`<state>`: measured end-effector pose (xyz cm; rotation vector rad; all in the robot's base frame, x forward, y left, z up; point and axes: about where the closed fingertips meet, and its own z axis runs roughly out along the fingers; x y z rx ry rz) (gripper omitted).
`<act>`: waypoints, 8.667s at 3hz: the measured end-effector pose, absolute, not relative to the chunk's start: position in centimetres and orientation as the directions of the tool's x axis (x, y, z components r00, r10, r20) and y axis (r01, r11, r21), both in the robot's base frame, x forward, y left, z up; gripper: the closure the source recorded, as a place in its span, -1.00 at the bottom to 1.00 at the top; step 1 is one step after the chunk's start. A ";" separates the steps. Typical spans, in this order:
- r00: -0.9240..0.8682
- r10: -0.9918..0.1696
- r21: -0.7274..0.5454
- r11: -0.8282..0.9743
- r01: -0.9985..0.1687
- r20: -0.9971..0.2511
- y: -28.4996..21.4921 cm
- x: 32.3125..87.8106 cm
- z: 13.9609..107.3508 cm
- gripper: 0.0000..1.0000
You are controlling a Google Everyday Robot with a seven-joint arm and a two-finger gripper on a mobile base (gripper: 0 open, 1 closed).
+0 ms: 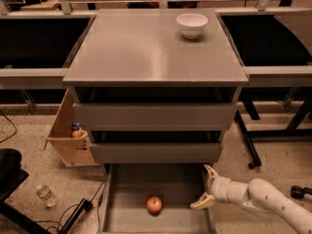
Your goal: Pick apple from bottom drawer and place on counter
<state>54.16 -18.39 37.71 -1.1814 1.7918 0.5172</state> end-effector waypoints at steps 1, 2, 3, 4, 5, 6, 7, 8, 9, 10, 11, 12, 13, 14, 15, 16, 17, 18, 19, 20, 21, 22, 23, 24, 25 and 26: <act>-0.137 -0.505 -0.127 0.453 -0.882 -0.852 -18.3 54.1 37.8 -1.00; -0.141 -0.512 -0.104 0.420 -0.902 -0.847 -16.9 55.1 35.2 -1.00; -0.141 -0.524 -0.061 0.350 -0.935 -0.840 -13.8 56.3 29.9 -1.00; -0.138 -0.549 -0.016 0.266 -0.964 -0.824 -10.8 57.1 25.0 -1.00; -0.138 -0.553 0.026 0.205 -0.978 -0.822 -8.0 57.5 21.3 -1.00; -0.137 -0.537 0.054 0.168 -0.984 -0.833 -5.7 57.7 18.2 -1.00; -0.139 -0.519 0.072 0.147 -0.986 -0.843 -4.1 57.6 16.0 -1.00; -0.142 -0.507 0.089 0.128 -0.988 -0.850 -2.9 56.8 14.7 -1.00; -0.148 -0.487 0.110 0.107 -0.988 -0.860 -1.3 55.4 13.8 -1.00; -0.151 -0.456 0.126 0.084 -0.988 -0.877 0.8 54.2 13.1 -0.47; -0.143 -0.440 0.124 0.072 -0.990 -0.887 2.0 54.1 13.1 0.00; -0.143 -0.440 0.124 0.072 -0.990 -0.887 2.0 54.1 13.1 0.46; -0.143 -0.439 0.124 0.072 -0.990 -0.887 2.0 54.0 13.1 0.92; -0.149 -0.418 0.132 0.070 -0.989 -0.896 2.0 52.9 14.5 1.00; -0.117 -0.412 0.077 0.113 -0.991 -0.903 -0.6 53.2 19.1 1.00; -0.100 -0.385 0.047 0.146 -0.988 -0.918 -5.6 52.2 28.4 1.00; -0.135 -0.374 0.087 0.142 -0.986 -0.918 -8.2 48.7 36.9 1.00; -0.175 -0.380 0.142 0.114 -0.983 -0.908 -8.8 45.4 44.8 1.00; -0.183 -0.399 0.152 0.109 -0.982 -0.898 -9.3 45.2 52.4 1.00; -0.187 -0.408 0.144 0.133 -0.981 -0.894 -9.9 46.4 58.1 1.00; -0.198 -0.399 0.134 0.183 -0.974 -0.895 -10.8 47.9 62.0 1.00; -0.198 -0.399 0.134 0.183 -0.974 -0.895 -10.8 47.9 62.0 1.00; -0.193 -0.414 0.127 0.182 -0.975 -0.890 -10.4 48.0 63.0 1.00; -0.191 -0.457 0.105 0.209 -0.972 -0.869 -9.0 48.4 67.5 1.00; -0.177 -0.489 0.049 0.264 -0.963 -0.854 -6.9 50.0 76.2 1.00; -0.152 -0.497 -0.016 0.317 -0.948 -0.855 -4.5 53.0 85.0 1.00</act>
Offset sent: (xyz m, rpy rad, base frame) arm 0.0320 0.0389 -0.0792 -0.0109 0.0834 0.1104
